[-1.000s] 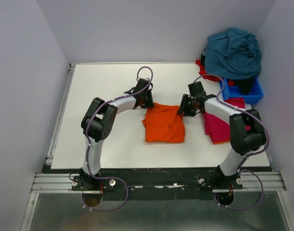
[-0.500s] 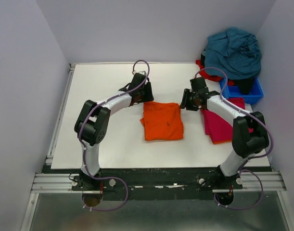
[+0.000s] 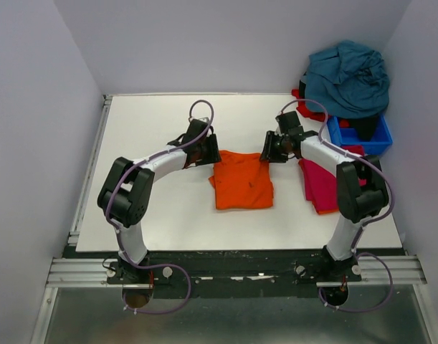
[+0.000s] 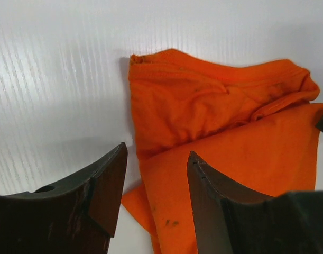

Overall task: Fold and stack the t-shirts
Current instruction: Fold the long partially folded tshirt into a neat square

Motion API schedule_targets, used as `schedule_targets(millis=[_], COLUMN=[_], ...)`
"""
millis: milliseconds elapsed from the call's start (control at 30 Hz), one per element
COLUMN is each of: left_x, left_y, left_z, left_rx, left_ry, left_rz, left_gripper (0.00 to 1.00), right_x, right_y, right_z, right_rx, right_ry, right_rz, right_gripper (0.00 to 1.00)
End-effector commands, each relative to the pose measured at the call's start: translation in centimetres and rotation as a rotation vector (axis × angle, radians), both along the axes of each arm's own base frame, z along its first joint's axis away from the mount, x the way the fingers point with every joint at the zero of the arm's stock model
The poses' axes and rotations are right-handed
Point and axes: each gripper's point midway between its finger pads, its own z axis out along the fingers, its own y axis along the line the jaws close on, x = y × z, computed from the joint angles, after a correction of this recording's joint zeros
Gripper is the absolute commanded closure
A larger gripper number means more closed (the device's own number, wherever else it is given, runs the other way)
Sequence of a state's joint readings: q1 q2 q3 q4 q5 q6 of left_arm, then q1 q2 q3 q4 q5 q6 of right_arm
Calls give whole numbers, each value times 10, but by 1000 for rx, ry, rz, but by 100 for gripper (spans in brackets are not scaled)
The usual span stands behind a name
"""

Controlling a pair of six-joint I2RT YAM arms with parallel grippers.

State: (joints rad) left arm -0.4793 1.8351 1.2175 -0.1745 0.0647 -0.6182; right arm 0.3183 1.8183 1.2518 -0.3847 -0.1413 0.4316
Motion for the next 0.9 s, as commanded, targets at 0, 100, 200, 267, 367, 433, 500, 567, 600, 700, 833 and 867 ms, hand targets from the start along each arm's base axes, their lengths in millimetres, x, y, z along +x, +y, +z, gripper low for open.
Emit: schedule_targets(millis=[0,100,200,267,367,433,500,567,600,700,833,867], left_x=[-14,-18,-21,-23,-22,-23,-24,-25,-25,-25,-23,-23], left_y=[2,0,-2,-3,-3,-5,-8,-10,-10,-12,-15,-17], left_z=[4,0,-4,-7,-9,-10,-12,-14,-16,-22,-28,-27], left_rx=[-33,-48,-55,-60,-60,-73,-81,-89,-91,-89,-94,-101], left_ry=[24,32,49,65,86,96,114,123,126,149,157,152], left_rz=[-1,-9,-16,-17,5,2,-1,-1,0,3,4,1], left_gripper=[40,41,42,41,41,45,48,49,48,49,67,74], right_x=[4,6,7,8,9,9,10,10,11,11,12,11], right_y=[4,4,4,4,6,6,6,7,8,8,9,9], right_z=[-3,-8,-12,-16,-16,-17,-16,-14,-14,-14,-12,-12], right_rx=[17,15,11,11,16,17,17,23,24,27,32,33], right_ry=[6,15,22,31,31,30,26,24,21,21,15,14], right_rz=[25,22,21,18,19,19,20,23,27,24,30,30], right_gripper=[51,53,54,56,59,64,68,69,69,69,84,92])
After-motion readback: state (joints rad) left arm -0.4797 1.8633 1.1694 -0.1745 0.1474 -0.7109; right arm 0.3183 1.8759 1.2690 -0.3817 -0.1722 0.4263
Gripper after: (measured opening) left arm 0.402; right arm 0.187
